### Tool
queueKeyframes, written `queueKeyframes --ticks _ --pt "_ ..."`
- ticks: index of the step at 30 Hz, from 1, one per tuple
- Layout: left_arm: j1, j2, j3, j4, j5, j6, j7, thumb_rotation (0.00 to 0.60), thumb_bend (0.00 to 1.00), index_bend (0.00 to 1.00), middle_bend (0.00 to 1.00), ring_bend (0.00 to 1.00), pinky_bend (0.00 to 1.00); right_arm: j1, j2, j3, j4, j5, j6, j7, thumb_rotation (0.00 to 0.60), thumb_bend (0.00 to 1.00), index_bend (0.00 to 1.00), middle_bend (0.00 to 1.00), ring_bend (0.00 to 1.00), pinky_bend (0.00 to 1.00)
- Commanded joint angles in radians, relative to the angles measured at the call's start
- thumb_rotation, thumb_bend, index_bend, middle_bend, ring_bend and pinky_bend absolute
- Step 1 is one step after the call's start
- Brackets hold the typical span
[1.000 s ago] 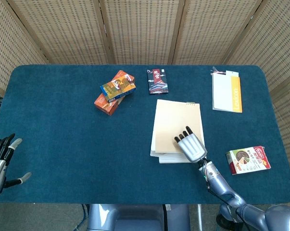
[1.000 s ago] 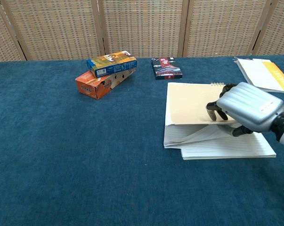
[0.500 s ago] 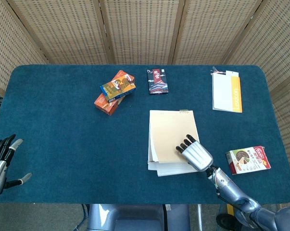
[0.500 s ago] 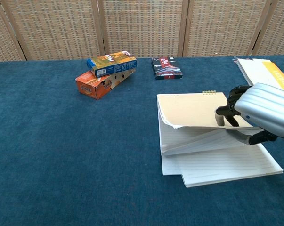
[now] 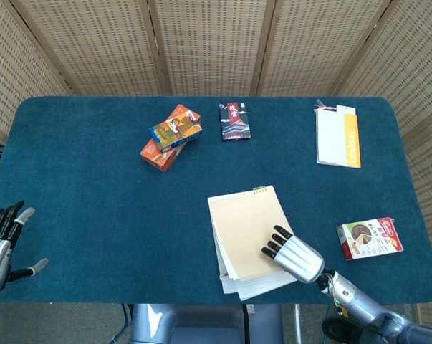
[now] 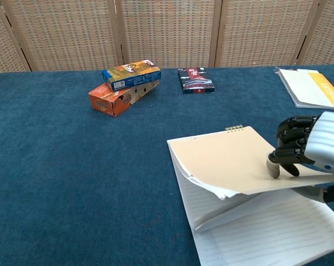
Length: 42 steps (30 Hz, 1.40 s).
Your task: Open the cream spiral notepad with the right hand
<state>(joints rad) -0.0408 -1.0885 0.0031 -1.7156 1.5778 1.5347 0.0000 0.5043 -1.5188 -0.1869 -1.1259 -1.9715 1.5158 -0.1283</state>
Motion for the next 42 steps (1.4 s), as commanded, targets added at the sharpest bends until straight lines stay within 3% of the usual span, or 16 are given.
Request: queueKeyframes --ticks 1,15,20,33,42 --pt "0.000 0.000 0.000 0.000 0.000 0.000 -0.001 0.600 0.00 0.00 0.00 0.00 0.00 -0.013 0.043 -0.028 -0.055 -0.030 0.012 -0.015 0.600 0.54 0.68 0.63 0.48 0.30" --pt "0.000 -0.002 0.002 -0.001 0.004 0.001 0.005 0.600 0.00 0.00 0.00 0.00 0.00 -0.058 0.136 -0.082 -0.143 -0.090 0.024 -0.028 0.600 0.54 0.68 0.63 0.49 0.30" --pt "0.001 -0.005 0.003 -0.001 0.005 0.001 0.012 0.600 0.00 0.00 0.00 0.00 0.00 -0.057 0.138 -0.064 -0.158 -0.069 0.003 -0.005 0.600 0.62 0.68 0.63 0.49 0.30" --pt "-0.003 -0.005 0.000 -0.003 -0.001 -0.005 0.014 0.600 0.00 0.00 0.00 0.00 0.00 -0.017 0.174 0.039 -0.287 0.064 -0.094 0.068 0.600 0.71 0.68 0.63 0.49 0.32" --pt "-0.006 0.000 -0.003 -0.005 -0.009 -0.013 0.007 0.600 0.00 0.00 0.00 0.00 0.00 0.034 0.197 0.182 -0.437 0.283 -0.232 0.088 0.600 0.75 0.68 0.64 0.50 0.32"
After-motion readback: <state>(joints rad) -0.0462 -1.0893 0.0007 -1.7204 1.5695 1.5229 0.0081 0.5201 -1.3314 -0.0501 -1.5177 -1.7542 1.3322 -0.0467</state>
